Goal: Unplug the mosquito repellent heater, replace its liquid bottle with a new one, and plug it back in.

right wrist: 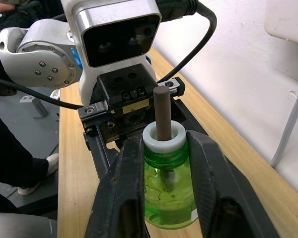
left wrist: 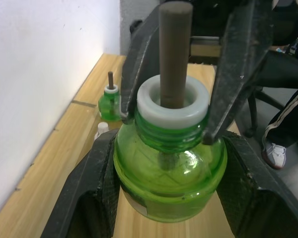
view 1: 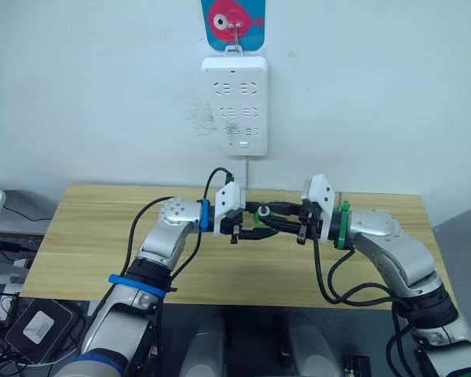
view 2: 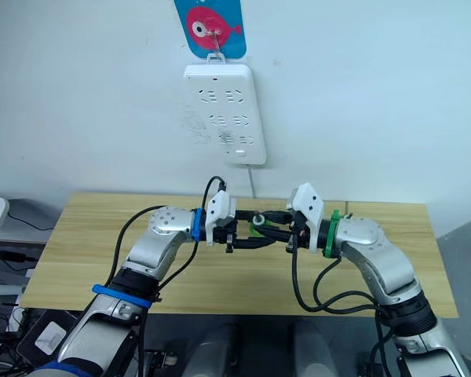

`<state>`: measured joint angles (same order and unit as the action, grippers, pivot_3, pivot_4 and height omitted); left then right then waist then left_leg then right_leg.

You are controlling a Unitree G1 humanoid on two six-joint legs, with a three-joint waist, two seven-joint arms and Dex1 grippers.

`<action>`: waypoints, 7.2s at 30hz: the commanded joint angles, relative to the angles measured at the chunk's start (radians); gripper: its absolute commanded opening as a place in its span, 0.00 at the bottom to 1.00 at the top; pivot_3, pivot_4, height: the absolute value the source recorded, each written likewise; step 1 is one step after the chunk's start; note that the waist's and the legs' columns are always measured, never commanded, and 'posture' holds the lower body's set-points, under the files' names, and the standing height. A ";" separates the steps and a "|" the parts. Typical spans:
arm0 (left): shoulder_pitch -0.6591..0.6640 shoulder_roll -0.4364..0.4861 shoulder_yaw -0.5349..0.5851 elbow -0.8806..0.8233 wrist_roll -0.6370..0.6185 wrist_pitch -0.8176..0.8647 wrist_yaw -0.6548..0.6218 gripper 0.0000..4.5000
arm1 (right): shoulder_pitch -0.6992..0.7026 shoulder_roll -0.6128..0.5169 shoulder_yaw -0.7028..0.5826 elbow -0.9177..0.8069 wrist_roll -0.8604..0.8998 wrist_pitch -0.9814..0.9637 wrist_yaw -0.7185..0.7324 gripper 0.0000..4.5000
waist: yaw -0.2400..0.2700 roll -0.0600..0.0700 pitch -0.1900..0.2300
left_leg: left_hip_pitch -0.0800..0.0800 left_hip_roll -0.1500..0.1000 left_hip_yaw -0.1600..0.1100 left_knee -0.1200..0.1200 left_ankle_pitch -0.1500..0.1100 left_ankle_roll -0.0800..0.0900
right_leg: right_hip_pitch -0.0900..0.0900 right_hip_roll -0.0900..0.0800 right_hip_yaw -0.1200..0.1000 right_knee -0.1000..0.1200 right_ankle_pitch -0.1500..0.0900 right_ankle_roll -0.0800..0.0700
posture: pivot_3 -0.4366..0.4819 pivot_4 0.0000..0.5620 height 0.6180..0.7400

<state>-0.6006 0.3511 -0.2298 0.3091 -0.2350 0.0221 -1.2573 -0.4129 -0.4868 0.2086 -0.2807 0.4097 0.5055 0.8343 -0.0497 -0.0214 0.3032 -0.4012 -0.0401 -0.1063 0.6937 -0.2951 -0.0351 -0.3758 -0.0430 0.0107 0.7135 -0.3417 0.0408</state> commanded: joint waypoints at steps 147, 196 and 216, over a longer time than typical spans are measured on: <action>0.103 -0.211 0.016 -0.297 -0.021 -0.052 0.415 0.50 | 0.074 -0.421 -0.144 0.526 -0.139 0.413 -0.116 0.99 | 0.015 0.000 -0.012 | 0.000 0.000 0.004 0.000 0.001 0.005 | 0.002 0.000 0.004 -0.001 0.000 0.000 | 0.46 0.51 1.00; 0.096 -0.184 -0.059 -0.204 -0.055 -0.190 0.118 0.50 | 0.019 -0.635 -0.568 0.352 1.429 0.997 -0.406 0.66 | 0.015 0.003 -0.008 | -0.012 -0.001 0.004 0.003 -0.002 0.011 | 0.002 -0.002 0.001 -0.018 0.006 0.005 | 0.37 0.48 1.00; 0.079 -0.205 -0.073 -0.232 -0.061 -0.173 0.126 0.50 | 0.084 -0.682 -0.476 0.265 1.562 0.843 -0.479 0.66 | 0.016 0.003 -0.008 | -0.012 -0.001 0.003 0.003 -0.004 0.014 | 0.002 -0.002 0.000 -0.018 0.006 0.006 | 0.37 0.48 1.00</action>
<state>-0.5165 0.1599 -0.2874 0.1274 -0.2858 -0.1406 -1.1298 -0.3259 -1.1613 -0.2636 0.0067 1.9375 1.3568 0.3470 -0.0342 -0.0181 0.2950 -0.4133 -0.0406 -0.1035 0.6966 -0.2989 -0.0210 -0.3739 -0.0448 0.0110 0.6957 -0.3356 0.0463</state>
